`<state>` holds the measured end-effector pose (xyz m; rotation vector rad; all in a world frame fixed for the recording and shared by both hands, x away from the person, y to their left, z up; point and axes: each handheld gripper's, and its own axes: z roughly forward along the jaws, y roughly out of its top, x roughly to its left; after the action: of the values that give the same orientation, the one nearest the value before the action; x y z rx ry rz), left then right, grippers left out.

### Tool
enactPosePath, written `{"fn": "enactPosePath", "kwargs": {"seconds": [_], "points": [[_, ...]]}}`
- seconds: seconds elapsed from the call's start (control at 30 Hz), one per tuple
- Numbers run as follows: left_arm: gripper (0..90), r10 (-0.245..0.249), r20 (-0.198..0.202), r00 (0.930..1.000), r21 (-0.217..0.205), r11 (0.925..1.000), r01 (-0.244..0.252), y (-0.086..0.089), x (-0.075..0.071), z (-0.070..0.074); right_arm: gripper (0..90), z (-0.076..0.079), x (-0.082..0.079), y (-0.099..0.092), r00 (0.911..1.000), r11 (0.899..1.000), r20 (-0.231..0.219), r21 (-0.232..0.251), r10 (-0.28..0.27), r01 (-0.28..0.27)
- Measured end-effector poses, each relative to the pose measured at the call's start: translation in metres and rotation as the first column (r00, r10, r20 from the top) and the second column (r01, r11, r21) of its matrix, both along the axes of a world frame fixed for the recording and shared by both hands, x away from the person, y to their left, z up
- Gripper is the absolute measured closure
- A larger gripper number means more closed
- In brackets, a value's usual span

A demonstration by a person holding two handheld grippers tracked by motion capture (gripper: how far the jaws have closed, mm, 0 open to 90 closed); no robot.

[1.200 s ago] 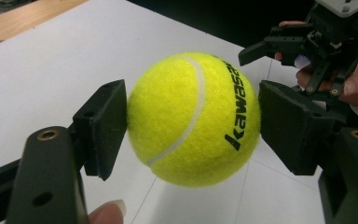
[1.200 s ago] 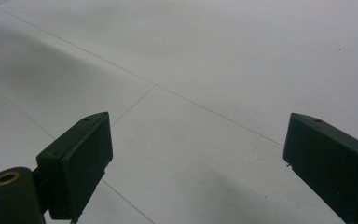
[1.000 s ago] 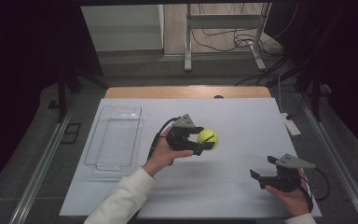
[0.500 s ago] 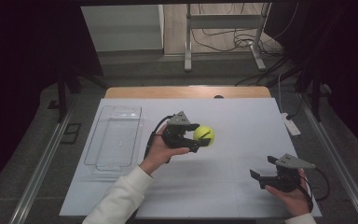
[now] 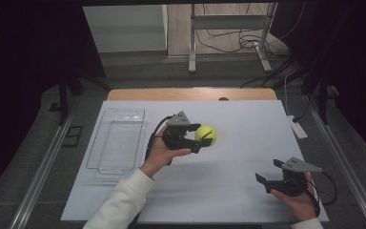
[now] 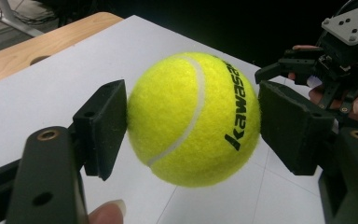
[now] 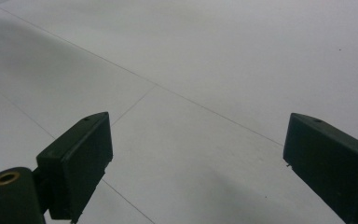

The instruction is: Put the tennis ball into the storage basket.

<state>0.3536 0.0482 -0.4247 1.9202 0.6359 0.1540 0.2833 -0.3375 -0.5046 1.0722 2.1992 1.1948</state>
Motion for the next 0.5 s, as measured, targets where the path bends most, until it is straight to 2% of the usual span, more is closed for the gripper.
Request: {"fn": "enactPosePath", "kwargs": {"seconds": [0.5], "points": [[27.7, 0.027, 0.018, 0.9995, -0.025, 0.9993, -0.027, 0.011, 0.001, 0.006, 8.6, 0.0, 0.0, 0.0, 1.0, 1.0, 0.003, 0.001, 0.0, 0.0]]}}
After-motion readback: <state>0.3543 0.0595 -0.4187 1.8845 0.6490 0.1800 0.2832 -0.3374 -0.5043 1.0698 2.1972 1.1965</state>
